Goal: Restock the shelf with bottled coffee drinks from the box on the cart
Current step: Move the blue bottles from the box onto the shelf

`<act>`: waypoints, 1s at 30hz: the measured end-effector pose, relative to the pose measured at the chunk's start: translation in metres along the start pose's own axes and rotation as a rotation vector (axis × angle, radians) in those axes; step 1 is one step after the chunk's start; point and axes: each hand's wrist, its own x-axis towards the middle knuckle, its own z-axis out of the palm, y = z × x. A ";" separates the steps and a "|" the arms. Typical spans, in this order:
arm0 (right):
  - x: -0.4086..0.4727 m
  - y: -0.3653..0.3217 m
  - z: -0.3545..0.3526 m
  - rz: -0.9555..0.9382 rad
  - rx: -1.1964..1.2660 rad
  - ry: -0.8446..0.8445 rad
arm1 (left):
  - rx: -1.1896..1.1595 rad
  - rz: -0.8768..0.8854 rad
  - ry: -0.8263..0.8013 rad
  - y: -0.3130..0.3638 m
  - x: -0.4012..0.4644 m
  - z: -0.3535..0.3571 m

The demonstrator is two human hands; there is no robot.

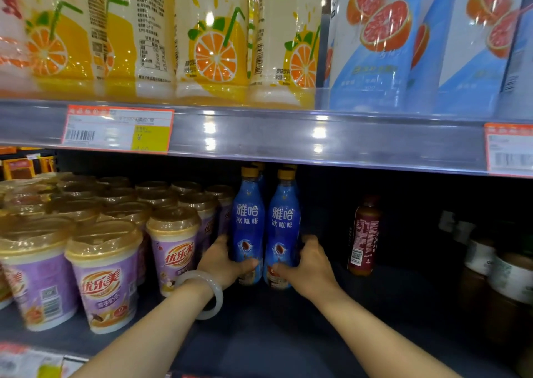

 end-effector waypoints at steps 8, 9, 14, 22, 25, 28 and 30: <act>-0.030 0.001 -0.020 -0.063 -0.138 -0.100 | 0.406 0.072 0.010 0.022 -0.046 -0.001; -0.036 -0.001 -0.022 -0.088 -0.146 -0.111 | 0.460 0.105 0.005 0.026 -0.056 -0.003; -0.084 -0.020 -0.019 -0.345 -0.184 -0.148 | 0.584 0.184 0.104 0.035 -0.115 -0.019; -0.219 -0.060 0.044 -0.732 -0.119 -0.506 | 0.787 -0.085 0.332 -0.019 -0.265 -0.098; -0.281 -0.060 0.087 -0.783 -0.134 -0.764 | 0.780 -0.347 0.365 -0.059 -0.345 -0.128; -0.340 -0.057 0.129 -0.830 -0.186 -0.975 | 0.730 -0.677 0.399 -0.104 -0.428 -0.148; -0.375 -0.055 0.152 -0.849 -0.198 -1.080 | 0.685 -0.854 0.405 -0.133 -0.481 -0.159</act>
